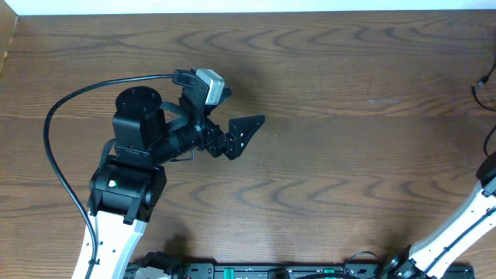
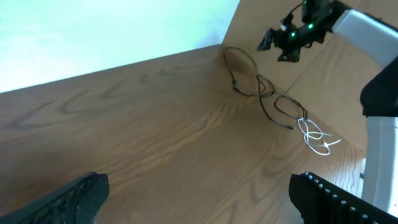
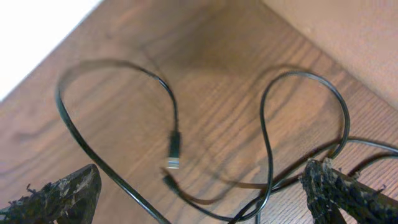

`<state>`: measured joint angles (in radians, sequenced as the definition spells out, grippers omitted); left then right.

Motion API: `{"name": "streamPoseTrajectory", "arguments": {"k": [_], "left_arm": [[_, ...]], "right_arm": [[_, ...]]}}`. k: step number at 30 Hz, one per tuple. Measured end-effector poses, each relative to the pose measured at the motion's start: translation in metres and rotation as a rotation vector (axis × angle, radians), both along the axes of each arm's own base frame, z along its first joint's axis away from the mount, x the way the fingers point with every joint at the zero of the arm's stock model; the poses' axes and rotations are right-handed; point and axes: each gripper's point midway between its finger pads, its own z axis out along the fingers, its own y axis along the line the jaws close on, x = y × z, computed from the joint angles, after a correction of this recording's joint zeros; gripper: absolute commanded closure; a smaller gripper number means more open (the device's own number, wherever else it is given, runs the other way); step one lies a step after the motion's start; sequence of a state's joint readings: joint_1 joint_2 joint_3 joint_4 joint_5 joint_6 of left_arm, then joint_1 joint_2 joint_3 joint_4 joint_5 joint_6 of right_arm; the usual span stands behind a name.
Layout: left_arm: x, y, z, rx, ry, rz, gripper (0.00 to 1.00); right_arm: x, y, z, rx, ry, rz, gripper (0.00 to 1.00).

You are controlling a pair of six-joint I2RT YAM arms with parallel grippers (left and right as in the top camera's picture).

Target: Untangle cables

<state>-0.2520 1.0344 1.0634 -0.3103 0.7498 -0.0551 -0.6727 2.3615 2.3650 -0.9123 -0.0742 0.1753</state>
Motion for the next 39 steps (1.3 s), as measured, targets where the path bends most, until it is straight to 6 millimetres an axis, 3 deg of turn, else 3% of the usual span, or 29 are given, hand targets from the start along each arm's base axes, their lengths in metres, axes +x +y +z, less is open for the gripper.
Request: {"name": "streamPoseTrajectory", "arguments": {"k": [7, 9, 21, 26, 28, 34, 39], "left_arm": [[-0.003, -0.001, -0.004, 0.001, 0.021, -0.010, 0.02], [-0.004, -0.001, -0.006, 0.004, 0.035, -0.011, 0.02], [-0.005, 0.000, -0.009, 0.008, 0.049, -0.011, 0.02], [-0.006, 0.000, -0.010, 0.009, 0.052, -0.011, 0.02], [-0.006, 0.000, -0.010, 0.009, 0.052, -0.011, 0.02], [-0.006, 0.000, -0.010, 0.009, 0.053, -0.011, 0.02], [-0.006, 0.000, -0.010, 0.009, 0.053, -0.011, 0.02]], "right_arm": [[-0.011, 0.014, 0.069, -0.041, -0.088, 0.012, 0.01], [-0.015, 0.018, 0.075, -0.031, -0.087, 0.006, 0.01], [-0.029, 0.036, 0.057, 0.066, -0.016, 0.013, 0.01], [-0.015, 0.064, 0.045, 0.108, -0.004, 0.102, 0.01], [-0.005, 0.092, 0.025, 0.137, 0.037, 0.167, 0.01], [0.011, 0.148, -0.016, 0.187, 0.114, 0.289, 0.01], [0.008, 0.169, -0.036, 0.228, 0.161, 0.308, 0.01]]}}
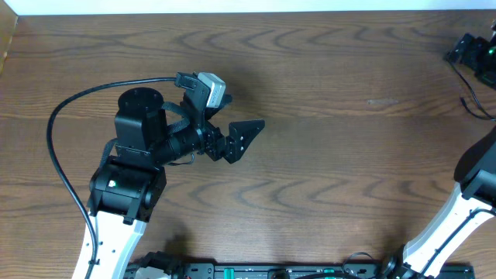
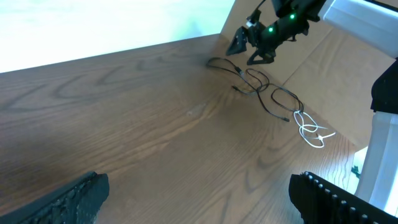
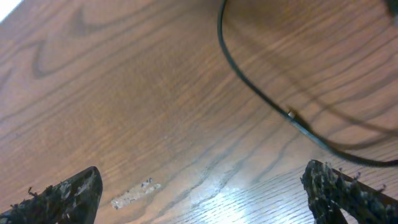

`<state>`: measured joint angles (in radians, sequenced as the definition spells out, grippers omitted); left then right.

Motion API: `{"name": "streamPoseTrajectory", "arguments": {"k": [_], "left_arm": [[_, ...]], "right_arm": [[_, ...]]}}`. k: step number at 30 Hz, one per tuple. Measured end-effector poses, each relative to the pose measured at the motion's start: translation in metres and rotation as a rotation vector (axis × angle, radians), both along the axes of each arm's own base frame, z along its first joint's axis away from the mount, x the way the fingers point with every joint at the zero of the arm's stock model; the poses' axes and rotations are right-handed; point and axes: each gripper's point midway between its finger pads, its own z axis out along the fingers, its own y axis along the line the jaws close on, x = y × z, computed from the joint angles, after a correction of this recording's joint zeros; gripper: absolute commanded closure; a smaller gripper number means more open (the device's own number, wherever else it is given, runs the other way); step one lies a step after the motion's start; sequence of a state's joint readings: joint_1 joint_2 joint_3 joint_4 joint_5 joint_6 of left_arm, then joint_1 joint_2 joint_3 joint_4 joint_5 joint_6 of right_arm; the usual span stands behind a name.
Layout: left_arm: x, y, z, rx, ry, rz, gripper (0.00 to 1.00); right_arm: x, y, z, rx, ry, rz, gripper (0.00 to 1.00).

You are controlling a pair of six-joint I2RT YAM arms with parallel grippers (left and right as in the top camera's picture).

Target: Untangle cables

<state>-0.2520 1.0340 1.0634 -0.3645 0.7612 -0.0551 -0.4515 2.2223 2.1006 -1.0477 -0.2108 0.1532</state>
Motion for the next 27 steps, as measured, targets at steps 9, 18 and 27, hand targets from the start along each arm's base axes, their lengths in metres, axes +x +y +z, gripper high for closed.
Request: {"name": "streamPoseTrajectory", "arguments": {"k": [9, 18, 27], "left_arm": [[-0.002, -0.002, 0.001, -0.008, -0.001, -0.018, 0.02], [-0.002, -0.002, 0.003, -0.010, -0.008, -0.021, 0.02], [-0.002, -0.002, 0.003, -0.009, -0.009, -0.022, 0.02]], "right_arm": [[-0.008, 0.011, -0.030, 0.038, 0.056, -0.014, 0.01], [-0.012, 0.009, -0.072, 0.054, 0.114, -0.060, 0.01], [0.007, -0.024, -0.071, -0.102, 0.047, -0.121, 0.01]]}}
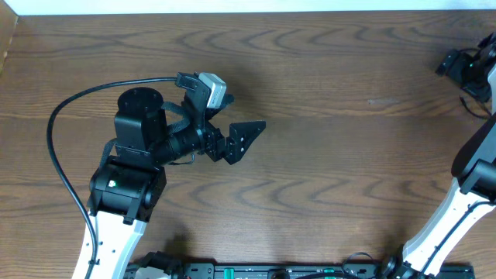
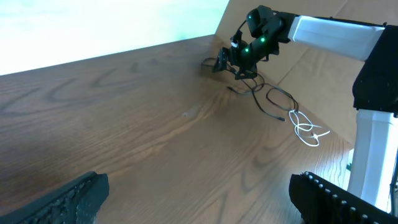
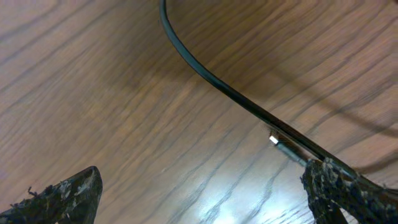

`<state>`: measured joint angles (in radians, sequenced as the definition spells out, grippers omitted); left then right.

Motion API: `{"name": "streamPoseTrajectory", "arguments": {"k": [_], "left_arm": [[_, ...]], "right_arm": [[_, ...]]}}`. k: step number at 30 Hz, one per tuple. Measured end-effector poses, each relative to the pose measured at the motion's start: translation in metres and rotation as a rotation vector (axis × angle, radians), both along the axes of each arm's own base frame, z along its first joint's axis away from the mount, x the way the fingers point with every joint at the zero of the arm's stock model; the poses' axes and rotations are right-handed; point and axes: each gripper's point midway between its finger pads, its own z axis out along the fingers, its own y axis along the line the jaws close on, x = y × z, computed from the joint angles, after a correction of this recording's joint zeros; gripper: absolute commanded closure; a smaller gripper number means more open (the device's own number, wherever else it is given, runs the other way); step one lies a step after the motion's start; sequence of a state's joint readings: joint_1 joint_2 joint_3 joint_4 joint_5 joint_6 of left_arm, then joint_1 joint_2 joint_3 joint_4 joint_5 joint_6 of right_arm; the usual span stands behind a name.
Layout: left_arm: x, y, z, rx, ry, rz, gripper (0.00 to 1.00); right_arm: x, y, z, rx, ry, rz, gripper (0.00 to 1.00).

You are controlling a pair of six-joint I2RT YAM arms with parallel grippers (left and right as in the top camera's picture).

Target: Untangle cables

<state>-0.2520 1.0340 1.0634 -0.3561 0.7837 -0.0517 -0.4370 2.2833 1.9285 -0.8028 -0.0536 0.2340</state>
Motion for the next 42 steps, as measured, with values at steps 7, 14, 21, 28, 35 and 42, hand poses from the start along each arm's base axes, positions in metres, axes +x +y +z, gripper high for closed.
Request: {"name": "streamPoseTrajectory", "arguments": {"k": [7, 14, 21, 28, 35, 42], "left_arm": [[0.000, 0.000, 0.000, 0.000, 0.000, 0.000, 0.02], [0.000, 0.000, 0.000, 0.000, -0.001, 0.000, 0.02], [0.001, 0.000, 0.003, -0.004, -0.016, 0.000, 0.02], [0.001, 0.000, 0.003, -0.004, -0.015, 0.000, 0.02], [0.000, 0.000, 0.000, 0.000, 0.002, 0.000, 0.02], [0.001, 0.000, 0.000, 0.001, 0.000, 0.004, 0.02]], "right_arm": [[-0.004, -0.020, -0.053, -0.041, 0.075, -0.035, 0.01], [-0.023, -0.067, -0.052, -0.047, 0.053, -0.126, 0.01], [-0.058, -0.114, -0.050, -0.004, 0.048, -0.217, 0.01], [-0.017, -0.089, 0.006, 0.127, -0.092, -0.096, 0.01], [0.002, -0.044, 0.038, 0.257, -0.143, -0.004, 0.01], [-0.013, -0.009, 0.031, 0.361, -0.047, 0.018, 0.01]]}}
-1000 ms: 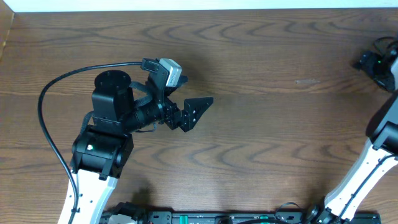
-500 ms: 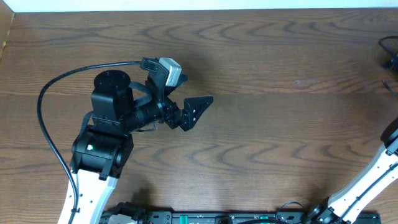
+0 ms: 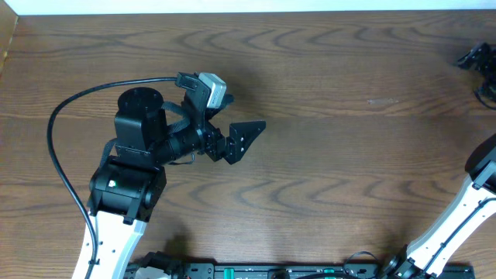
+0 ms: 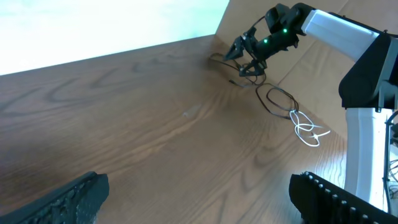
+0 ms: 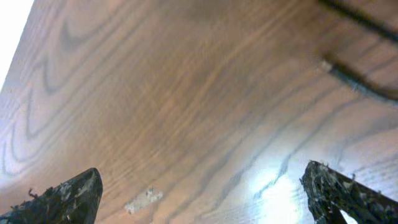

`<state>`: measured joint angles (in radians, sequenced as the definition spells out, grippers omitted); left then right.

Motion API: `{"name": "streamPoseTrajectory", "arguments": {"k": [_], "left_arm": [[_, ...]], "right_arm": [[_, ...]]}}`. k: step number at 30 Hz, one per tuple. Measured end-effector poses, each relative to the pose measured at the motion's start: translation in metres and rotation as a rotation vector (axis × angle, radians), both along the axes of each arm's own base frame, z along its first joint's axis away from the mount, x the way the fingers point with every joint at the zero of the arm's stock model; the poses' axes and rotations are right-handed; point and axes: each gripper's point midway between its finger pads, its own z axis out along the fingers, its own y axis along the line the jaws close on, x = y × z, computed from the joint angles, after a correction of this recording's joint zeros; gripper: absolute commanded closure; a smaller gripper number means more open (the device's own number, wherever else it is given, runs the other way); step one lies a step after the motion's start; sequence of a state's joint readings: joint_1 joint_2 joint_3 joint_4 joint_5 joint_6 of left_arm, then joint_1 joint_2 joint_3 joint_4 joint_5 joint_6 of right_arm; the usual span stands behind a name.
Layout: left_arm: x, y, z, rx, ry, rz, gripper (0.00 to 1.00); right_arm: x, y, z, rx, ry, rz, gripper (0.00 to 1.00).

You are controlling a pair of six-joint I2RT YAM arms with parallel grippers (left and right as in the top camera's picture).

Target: Untangle cables

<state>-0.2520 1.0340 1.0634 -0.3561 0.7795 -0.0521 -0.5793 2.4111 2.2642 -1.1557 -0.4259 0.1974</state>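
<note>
A tangle of black cables [image 4: 274, 97] lies at the table's far right end, and a thin white cable [image 4: 307, 130] is looped just past it. My right gripper [image 4: 251, 52] hangs open over the near end of the black tangle, holding nothing. In the right wrist view its fingertips [image 5: 63, 195] frame bare wood, with only a black cable end [image 5: 359, 86] showing at the upper right. The overhead view catches this gripper [image 3: 476, 57] at the right edge; the cables fall outside it. My left gripper [image 3: 243, 136] stands open over mid-table, far from the cables.
A brown cardboard wall [image 4: 323, 81] rises behind the cables at the table's right end. A pale scuff [image 5: 142, 199] marks the wood between the right gripper's fingers. The left arm's own black lead [image 3: 58, 147] arcs over the table's left side.
My right gripper has moved a little toward the table's right edge. The black cable end now sits in the upper right corner of its view instead of crossing the middle. The left arm is unmoved.
My right gripper first hung open above the black cable loops near the cardboard wall. Then it was over the table at the tangle's near end, then low over one black cable end. Now it sits slightly further right, still open; the left arm stayed put.
</note>
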Motion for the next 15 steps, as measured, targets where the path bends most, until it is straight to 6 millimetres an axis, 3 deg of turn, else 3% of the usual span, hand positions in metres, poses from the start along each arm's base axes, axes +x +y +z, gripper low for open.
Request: {"name": "streamPoseTrajectory", "arguments": {"k": [4, 7, 15], "left_arm": [[0.004, 0.003, -0.001, 0.012, -0.004, 0.028, 0.02], [0.007, 0.005, -0.002, 0.019, -0.007, 0.047, 0.02], [0.017, 0.013, -0.003, 0.045, -0.024, 0.115, 0.02]], "right_arm": [[-0.026, -0.009, 0.004, -0.073, 0.111, -0.031, 0.01], [-0.043, -0.023, 0.036, -0.186, 0.136, -0.078, 0.01], [-0.105, -0.040, 0.148, -0.442, 0.145, -0.301, 0.01]]}}
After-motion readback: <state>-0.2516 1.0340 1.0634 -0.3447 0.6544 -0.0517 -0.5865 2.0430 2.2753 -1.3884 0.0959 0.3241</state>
